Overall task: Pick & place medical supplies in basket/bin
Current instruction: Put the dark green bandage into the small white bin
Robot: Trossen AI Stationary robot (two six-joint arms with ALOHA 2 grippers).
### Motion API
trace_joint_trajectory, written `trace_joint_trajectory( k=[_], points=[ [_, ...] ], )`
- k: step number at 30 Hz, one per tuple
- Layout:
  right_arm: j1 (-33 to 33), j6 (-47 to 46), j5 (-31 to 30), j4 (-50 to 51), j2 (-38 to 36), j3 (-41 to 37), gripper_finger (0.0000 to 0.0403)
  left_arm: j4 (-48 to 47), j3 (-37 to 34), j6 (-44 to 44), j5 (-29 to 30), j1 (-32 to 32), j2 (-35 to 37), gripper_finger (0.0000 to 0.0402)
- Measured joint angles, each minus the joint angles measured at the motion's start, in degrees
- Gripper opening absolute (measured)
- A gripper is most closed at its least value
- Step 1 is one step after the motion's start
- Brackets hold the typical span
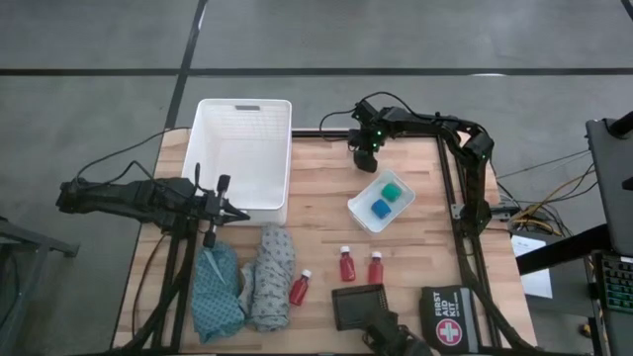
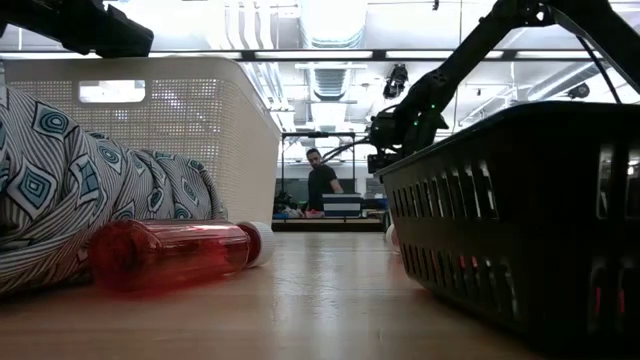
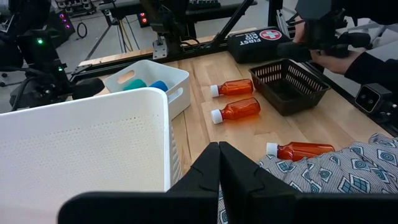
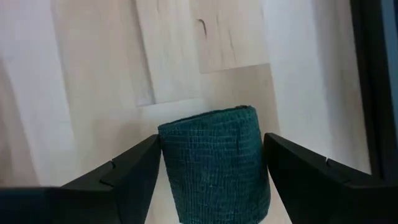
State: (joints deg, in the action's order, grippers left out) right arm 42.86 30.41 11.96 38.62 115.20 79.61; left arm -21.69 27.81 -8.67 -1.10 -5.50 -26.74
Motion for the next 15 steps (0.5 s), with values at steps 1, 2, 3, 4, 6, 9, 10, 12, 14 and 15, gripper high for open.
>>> trace_joint_trajectory(
  k=[1,2,3,4,6,9,10,12,14,15],
  points=[
    [0.0,0.0,-0.1,0.0,0.0,-0.1,0.0271,0.0,0.0,0.0,0.0,0.0,0.0,0.0006],
    [0.0,0.0,-0.1,-0.1,0.0,-0.2,0.0268,0.0,0.0,0.0,0.0,0.0,0.0,0.0006],
    [0.0,0.0,-0.1,-0.1,0.0,-0.3,0.0264,0.0,0.0,0.0,0.0,0.0,0.0,0.0006],
    [0.0,0.1,-0.1,-0.1,0.0,-0.4,0.026,0.0,0.0,0.0,0.0,0.0,0.0,0.0006],
    [0.0,0.0,-0.1,-0.2,0.0,-0.4,0.0251,0.0,0.0,0.0,0.0,0.0,0.0,0.0006],
    [0.0,0.0,-0.1,-0.1,0.0,-0.4,0.0233,0.0,0.0,0.0,0.0,0.0,0.0,0.0006],
    [0.0,0.0,-0.1,-0.1,0.0,-0.4,0.0227,0.0,0.0,0.0,0.0,0.0,0.0,0.0006],
    [0.0,0.0,0.0,-0.1,0.0,-0.4,0.0215,0.0,0.0,0.0,0.0,0.0,0.0,0.0006],
    [0.0,0.0,0.1,-0.1,-0.1,-0.4,0.0204,0.0,0.0,0.0,0.0,0.0,0.0,0.0006],
    [0.0,0.0,0.2,-0.1,-0.1,-0.4,0.0199,0.0,0.0,0.0,0.0,0.0,0.0,0.0006]
  ],
)
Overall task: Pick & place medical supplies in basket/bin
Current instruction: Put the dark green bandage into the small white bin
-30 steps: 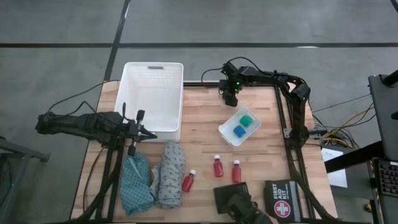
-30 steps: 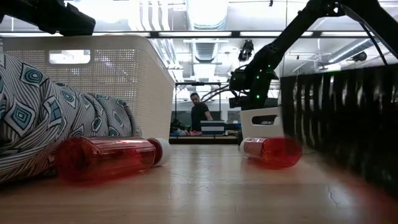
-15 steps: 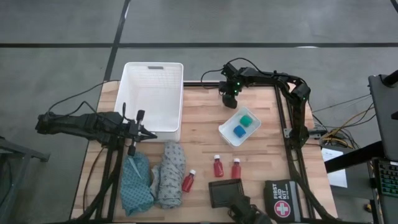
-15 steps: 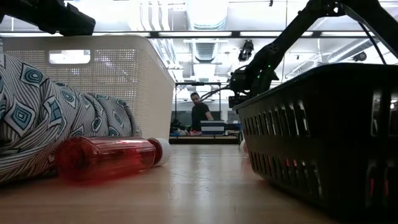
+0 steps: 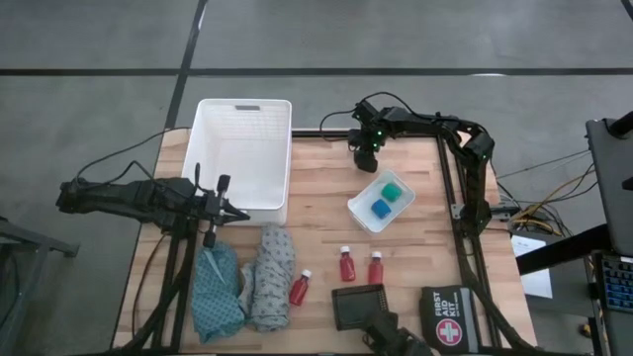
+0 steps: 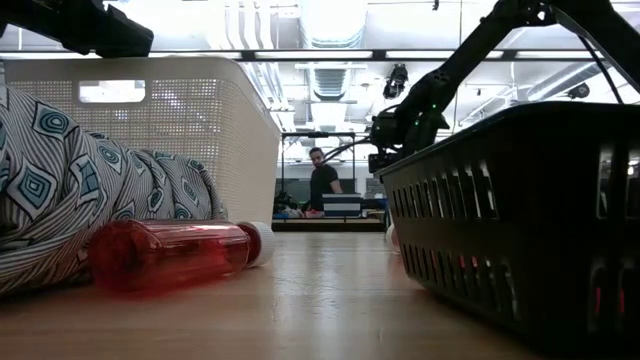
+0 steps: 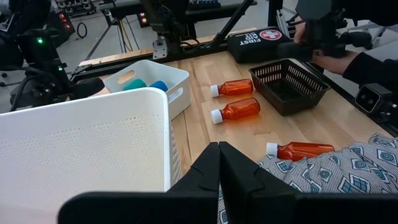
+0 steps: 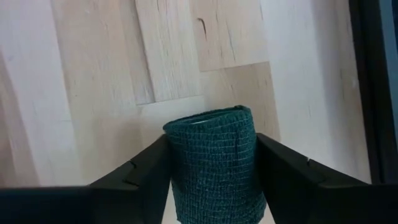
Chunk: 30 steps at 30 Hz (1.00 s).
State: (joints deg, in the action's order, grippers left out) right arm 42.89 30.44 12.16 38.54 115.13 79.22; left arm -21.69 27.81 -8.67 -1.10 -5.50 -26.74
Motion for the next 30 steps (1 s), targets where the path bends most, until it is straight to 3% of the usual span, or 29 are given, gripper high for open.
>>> trace_joint_trajectory(
  k=[11,23,30],
  points=[
    [-0.3,-4.3,0.3,1.0,-3.7,0.1,0.019,0.0,0.0,0.0,0.0,0.0,0.0,0.0006],
    [-5.7,-22.2,-0.7,7.4,-14.2,0.1,0.019,0.0,0.0,0.0,0.0,0.0,0.0,0.0006],
    [-14.3,-34.8,-10.0,11.3,-19.8,0.1,0.019,0.0,0.0,0.0,0.0,0.0,0.0,0.0006]
  ],
)
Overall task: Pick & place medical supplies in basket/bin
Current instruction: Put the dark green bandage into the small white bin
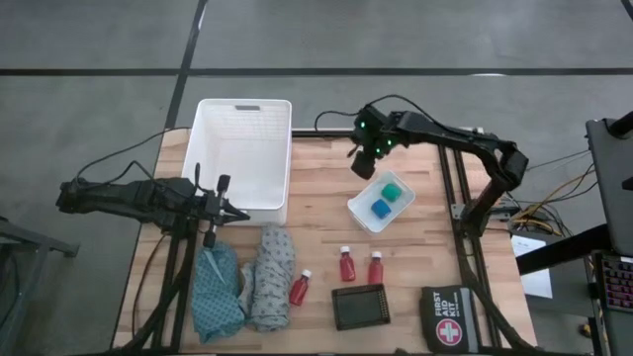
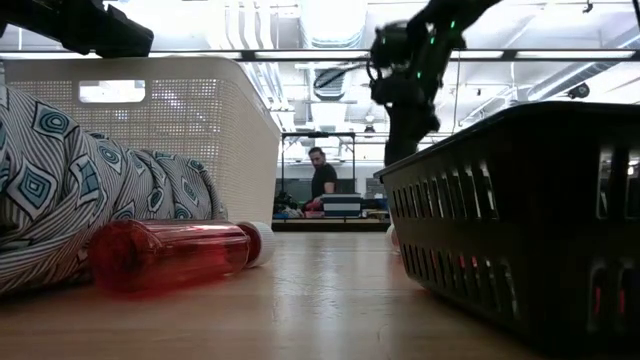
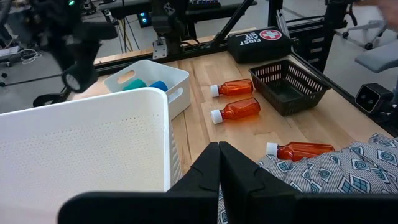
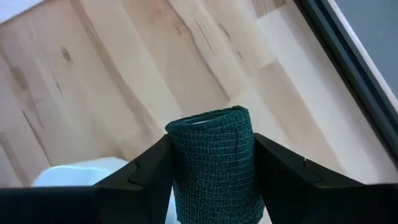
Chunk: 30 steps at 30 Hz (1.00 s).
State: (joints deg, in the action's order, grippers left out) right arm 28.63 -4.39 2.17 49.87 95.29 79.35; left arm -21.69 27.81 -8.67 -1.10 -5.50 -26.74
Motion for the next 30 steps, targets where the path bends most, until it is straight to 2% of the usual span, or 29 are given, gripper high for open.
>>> trace_joint_trajectory(
  k=[3,9,17,23,30],
  points=[
    [-4.7,-8.6,-3.6,2.7,-2.4,0.0,0.019,0.0,0.0,0.0,0.0,0.0,0.0,0.0006],
    [-14.0,-23.0,-5.2,5.0,-5.7,-0.6,0.0197,0.0,0.0,0.0,0.0,0.0,0.0,0.0006],
    [-25.3,-36.9,-15.2,7.1,-5.8,-1.0,0.02,0.0,0.0,0.0,0.0,0.0,0.0,0.0006],
    [-29.9,-43.5,-16.2,6.9,-5.7,-3.5,0.0201,0.0,0.0,0.0,0.0,0.0,0.0,0.0006],
    [-31.0,-49.0,-17.1,6.8,-5.7,-7.8,0.0201,0.0,0.0,0.0,0.0,0.0,0.0,0.0006]
  ],
)
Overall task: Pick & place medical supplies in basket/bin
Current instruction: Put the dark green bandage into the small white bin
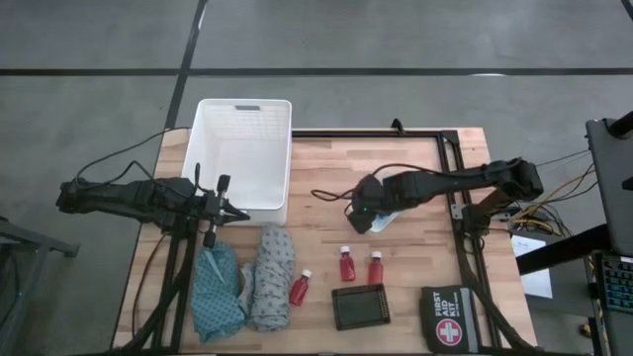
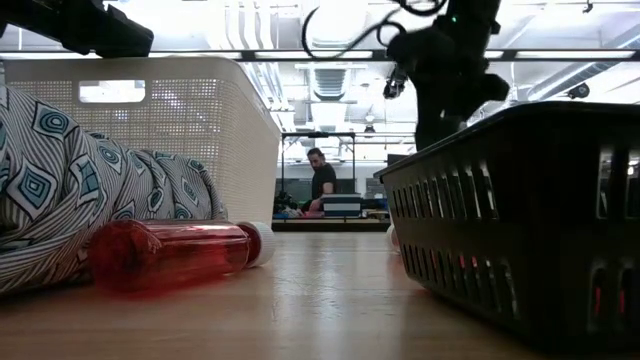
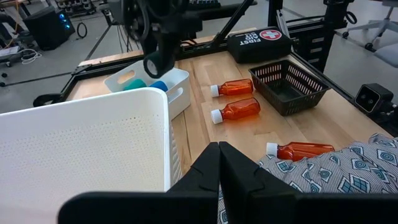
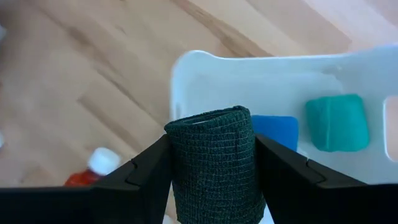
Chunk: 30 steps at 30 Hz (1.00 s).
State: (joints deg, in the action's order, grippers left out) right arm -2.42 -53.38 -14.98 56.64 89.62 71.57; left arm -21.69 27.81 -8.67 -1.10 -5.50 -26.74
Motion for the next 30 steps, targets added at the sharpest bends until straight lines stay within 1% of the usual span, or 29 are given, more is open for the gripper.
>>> trace_joint_trajectory(
  k=[11,17,20,23,30],
  points=[
    [0.1,-1.4,-0.2,-5.3,0.0,-6.7,0.0201,0.0,0.0,0.0,0.0,0.0,0.0,0.0006],
    [0.1,-2.2,0.1,-11.0,0.0,-11.4,0.0201,0.0,0.0,0.0,0.0,0.0,0.0,0.0006],
    [0.2,-2.2,1.8,-15.2,0.0,-14.0,0.0201,0.0,0.0,0.0,0.0,0.0,0.0,0.0006],
    [0.6,-2.2,3.3,-16.9,0.0,-15.7,0.0201,0.0,0.0,0.0,0.0,0.0,0.0,0.0006],
    [0.7,-2.3,4.1,-20.0,0.0,-18.1,0.0201,0.0,0.0,0.0,0.0,0.0,0.0,0.0006]
  ],
)
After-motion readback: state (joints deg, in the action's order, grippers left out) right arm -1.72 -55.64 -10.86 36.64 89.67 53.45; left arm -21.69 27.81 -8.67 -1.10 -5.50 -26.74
